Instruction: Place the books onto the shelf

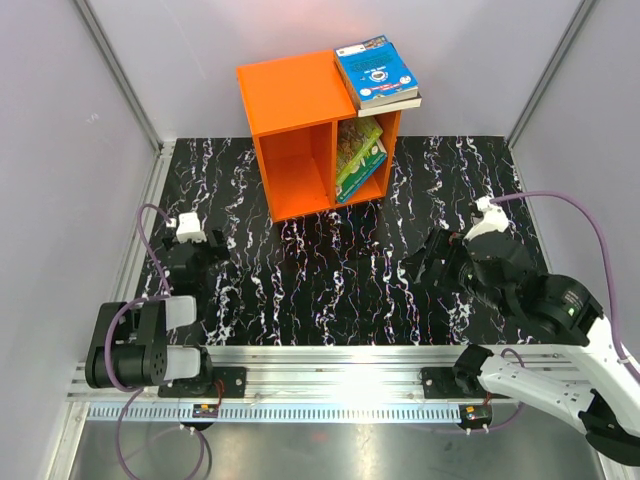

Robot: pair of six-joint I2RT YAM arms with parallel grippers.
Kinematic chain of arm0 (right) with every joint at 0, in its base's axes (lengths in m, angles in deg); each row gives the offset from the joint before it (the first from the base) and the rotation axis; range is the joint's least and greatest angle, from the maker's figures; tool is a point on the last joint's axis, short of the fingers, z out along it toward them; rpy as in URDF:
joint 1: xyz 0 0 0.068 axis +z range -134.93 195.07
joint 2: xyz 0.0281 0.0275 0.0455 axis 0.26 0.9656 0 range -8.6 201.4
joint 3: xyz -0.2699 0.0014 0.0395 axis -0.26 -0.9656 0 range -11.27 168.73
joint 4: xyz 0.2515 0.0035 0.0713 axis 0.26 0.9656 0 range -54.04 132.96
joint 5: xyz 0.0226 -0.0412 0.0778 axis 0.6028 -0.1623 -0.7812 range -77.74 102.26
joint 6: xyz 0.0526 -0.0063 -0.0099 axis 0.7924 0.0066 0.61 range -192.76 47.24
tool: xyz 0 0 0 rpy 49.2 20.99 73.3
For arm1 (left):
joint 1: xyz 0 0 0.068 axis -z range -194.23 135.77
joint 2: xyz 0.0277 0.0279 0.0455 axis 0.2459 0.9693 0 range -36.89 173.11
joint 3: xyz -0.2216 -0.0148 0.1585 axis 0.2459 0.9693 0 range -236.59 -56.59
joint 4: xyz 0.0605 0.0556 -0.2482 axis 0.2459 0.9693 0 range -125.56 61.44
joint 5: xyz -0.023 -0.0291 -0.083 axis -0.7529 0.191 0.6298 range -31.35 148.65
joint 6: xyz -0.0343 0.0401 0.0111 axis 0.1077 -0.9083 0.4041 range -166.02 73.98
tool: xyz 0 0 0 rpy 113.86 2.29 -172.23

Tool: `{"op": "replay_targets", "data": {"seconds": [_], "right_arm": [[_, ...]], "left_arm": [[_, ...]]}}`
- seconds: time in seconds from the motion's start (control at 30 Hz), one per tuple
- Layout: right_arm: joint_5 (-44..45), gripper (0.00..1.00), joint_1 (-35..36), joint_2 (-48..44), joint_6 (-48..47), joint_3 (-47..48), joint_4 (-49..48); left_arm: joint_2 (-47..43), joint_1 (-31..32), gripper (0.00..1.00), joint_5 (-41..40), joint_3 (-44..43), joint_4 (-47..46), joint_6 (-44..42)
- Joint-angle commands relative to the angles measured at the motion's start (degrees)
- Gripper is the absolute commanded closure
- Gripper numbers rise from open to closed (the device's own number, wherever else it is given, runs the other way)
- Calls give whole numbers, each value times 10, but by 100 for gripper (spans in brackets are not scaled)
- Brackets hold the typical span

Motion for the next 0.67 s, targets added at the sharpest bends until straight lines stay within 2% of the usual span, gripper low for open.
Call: {"op": "replay_targets", "data": {"seconds": [0.0,0.43,0.63], "right_arm": [[-4,0,0,5,-14,-1,-32],[7,0,0,-11,10,-40,-35],[31,0,0,-22,-1,-65,-68]], "left_arm": [[10,7,1,12,3,-108,-25],[5,9,1,5,6,-107,-25],[6,10,1,5,6,-108,-25]]}}
